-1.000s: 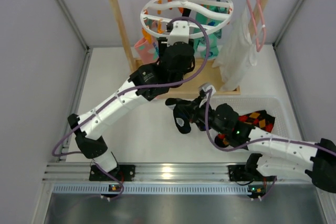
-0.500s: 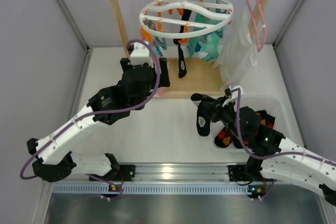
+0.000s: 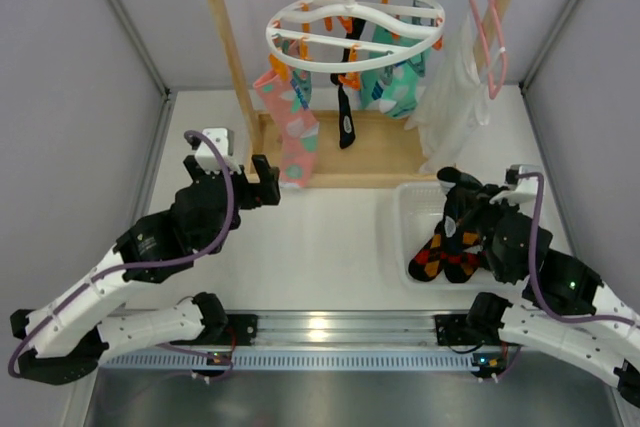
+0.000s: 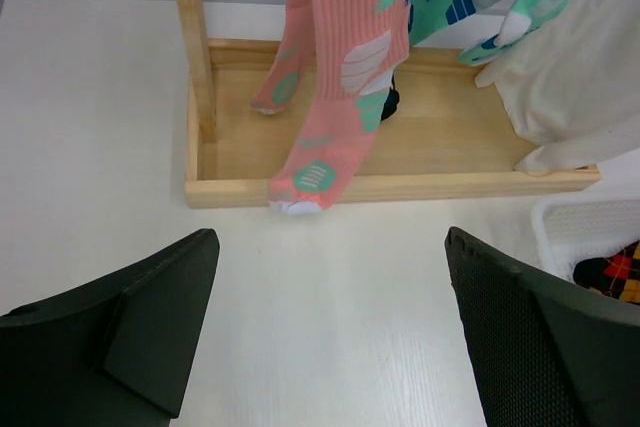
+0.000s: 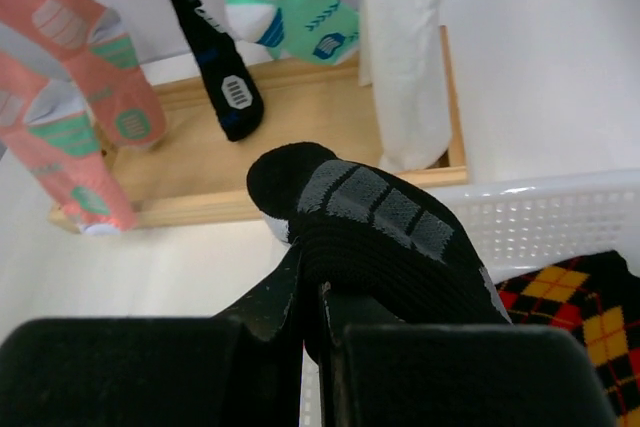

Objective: Remove the socks clipped to the hanger

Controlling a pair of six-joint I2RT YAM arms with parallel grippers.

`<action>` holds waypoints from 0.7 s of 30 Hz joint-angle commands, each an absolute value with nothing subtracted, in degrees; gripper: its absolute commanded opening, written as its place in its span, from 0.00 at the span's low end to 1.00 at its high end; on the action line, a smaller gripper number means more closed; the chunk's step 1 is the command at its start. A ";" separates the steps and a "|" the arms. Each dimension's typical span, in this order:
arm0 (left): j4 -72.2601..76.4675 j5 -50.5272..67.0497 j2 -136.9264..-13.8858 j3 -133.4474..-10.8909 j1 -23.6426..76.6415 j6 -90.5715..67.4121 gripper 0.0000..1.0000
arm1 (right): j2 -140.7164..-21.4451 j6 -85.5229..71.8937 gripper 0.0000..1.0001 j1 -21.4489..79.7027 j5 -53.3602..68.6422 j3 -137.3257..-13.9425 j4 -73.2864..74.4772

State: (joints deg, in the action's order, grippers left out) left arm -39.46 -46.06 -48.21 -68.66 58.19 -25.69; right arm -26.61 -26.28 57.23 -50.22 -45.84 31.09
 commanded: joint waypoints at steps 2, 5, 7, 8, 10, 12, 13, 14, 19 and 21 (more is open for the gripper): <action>-44.45 -47.02 -47.72 -67.76 58.01 -27.07 0.98 | -25.92 -30.67 0.00 56.95 -58.08 -49.57 40.86; -46.75 -48.86 -48.78 -68.03 57.92 -27.86 0.98 | -28.64 -33.04 0.00 56.52 -57.93 -49.48 42.63; -47.46 -49.83 -48.69 -68.03 57.31 -28.04 0.98 | -31.89 -32.08 0.00 55.47 -54.95 -48.61 41.14; -47.46 -50.09 -48.69 -68.03 56.87 -27.86 0.98 | -33.04 -32.08 0.00 53.11 -51.80 -48.34 39.65; -47.63 -51.50 -48.95 -68.29 54.51 -27.51 0.98 | -35.06 -28.31 0.00 47.67 -44.43 -46.33 35.96; -48.16 -52.21 -49.39 -69.34 51.61 -27.95 0.98 | -34.29 -26.20 0.00 32.32 -27.92 -43.79 31.58; -48.34 -50.38 -49.31 -69.52 47.94 -27.95 0.98 | -33.58 -26.19 0.00 27.21 -23.08 -43.07 30.86; -48.17 -48.80 -49.13 -69.70 45.81 -27.95 0.98 | -32.88 -26.19 0.00 18.37 -16.24 -42.37 29.98; -48.34 -46.23 -47.56 -68.82 37.90 -27.69 0.98 | -33.04 -24.79 0.00 6.51 -9.15 -41.14 29.71; -48.69 -43.78 -46.85 -67.42 36.48 -27.86 0.98 | -32.70 -25.22 0.00 4.57 -7.91 -39.13 29.01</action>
State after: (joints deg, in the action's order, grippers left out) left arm -48.18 -46.76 -48.49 -68.12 38.30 -27.51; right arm -33.12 -26.33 7.14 -16.99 -40.47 34.33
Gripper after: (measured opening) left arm 0.984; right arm 0.008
